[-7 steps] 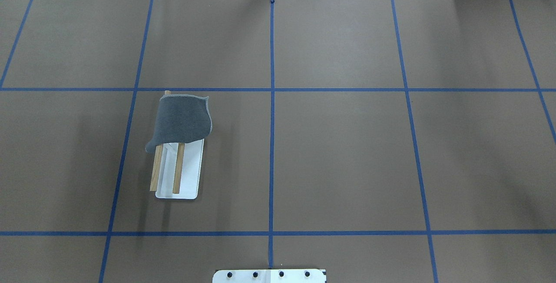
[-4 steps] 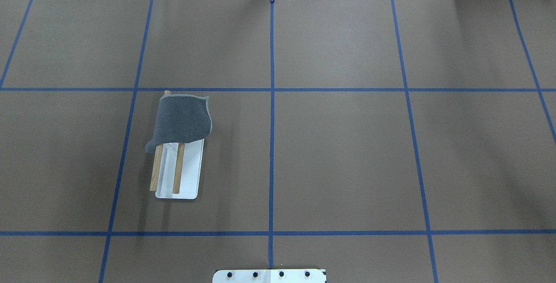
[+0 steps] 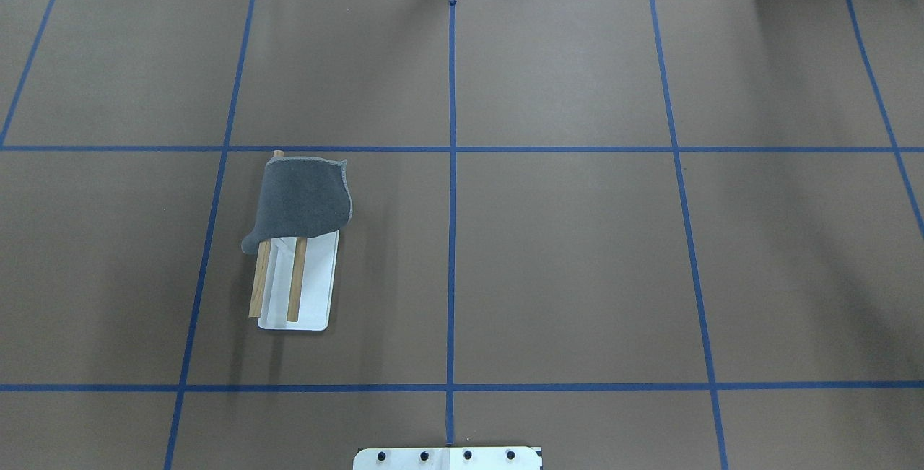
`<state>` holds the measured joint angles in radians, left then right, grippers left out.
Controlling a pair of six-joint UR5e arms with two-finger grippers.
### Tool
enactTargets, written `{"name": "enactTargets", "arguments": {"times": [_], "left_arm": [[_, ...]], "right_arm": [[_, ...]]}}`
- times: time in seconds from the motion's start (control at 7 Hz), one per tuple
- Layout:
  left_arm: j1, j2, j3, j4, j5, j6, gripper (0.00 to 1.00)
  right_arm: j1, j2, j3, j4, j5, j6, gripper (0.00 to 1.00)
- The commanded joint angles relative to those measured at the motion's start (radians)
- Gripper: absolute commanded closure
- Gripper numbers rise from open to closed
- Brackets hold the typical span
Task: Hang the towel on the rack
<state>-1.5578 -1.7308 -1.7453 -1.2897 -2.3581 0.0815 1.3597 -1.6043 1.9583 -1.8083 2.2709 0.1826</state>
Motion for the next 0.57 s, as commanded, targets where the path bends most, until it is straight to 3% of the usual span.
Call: {"name": "enactTargets", "arguments": {"times": [0.0, 0.29, 0.43], "left_arm": [[0.011, 0.014, 0.021, -0.034, -0.01, -0.003, 0.02], [0.025, 0.014, 0.175, -0.231, -0.012, -0.008, 0.02], [0.025, 0.016, 0.206, -0.285, -0.012, -0.009, 0.02]], "right_arm": [[0.013, -0.029, -0.033, 0.036, 0.013, -0.006, 0.0], [0.013, -0.059, -0.093, 0.131, 0.024, -0.005, 0.0], [0.013, -0.06, -0.102, 0.144, 0.024, -0.005, 0.0]]}}
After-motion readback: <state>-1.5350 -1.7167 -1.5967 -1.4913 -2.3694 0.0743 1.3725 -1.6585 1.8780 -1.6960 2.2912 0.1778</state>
